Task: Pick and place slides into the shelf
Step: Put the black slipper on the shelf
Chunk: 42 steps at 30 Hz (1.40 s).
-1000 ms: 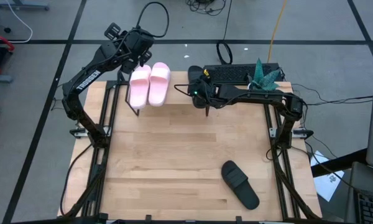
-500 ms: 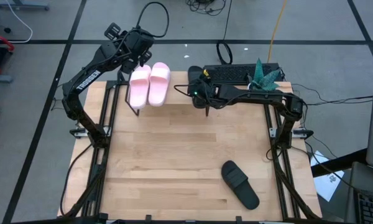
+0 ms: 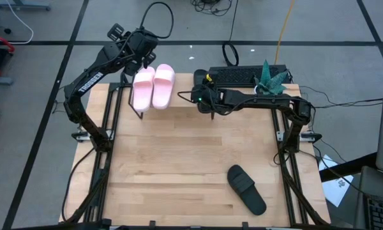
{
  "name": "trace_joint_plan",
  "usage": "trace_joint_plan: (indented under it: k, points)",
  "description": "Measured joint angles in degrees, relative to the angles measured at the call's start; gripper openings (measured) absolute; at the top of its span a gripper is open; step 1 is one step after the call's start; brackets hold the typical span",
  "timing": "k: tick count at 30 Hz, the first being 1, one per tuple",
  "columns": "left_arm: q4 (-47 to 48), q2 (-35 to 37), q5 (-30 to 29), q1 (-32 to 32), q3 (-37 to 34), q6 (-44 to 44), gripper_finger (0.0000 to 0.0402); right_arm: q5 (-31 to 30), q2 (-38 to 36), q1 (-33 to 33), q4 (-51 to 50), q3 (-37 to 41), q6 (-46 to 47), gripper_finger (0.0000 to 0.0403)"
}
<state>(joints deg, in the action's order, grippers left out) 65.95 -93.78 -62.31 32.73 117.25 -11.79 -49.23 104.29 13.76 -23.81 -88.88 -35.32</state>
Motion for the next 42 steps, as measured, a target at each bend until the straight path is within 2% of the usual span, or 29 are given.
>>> trace_joint_plan:
  k: [6,27,33,42]
  points:
    - [0.02,0.00,3.40,-0.02,0.00,0.02,0.0086,0.02,0.00,0.10,-0.01,0.00,0.11,0.0201]
    - [0.02,0.00,3.37,-0.02,0.00,0.02,0.0086,-0.27,-0.02,-0.11,0.04,0.00,-3.27,0.0278]
    - [0.02,0.00,3.35,-0.02,0.00,0.02,0.0086,-0.58,-0.04,-0.11,0.84,0.00,-4.70,0.0283]
    - [0.02,0.00,3.35,-0.02,0.00,0.28,0.0086,-4.90,-0.09,-0.33,3.78,0.00,-8.67,0.0283]
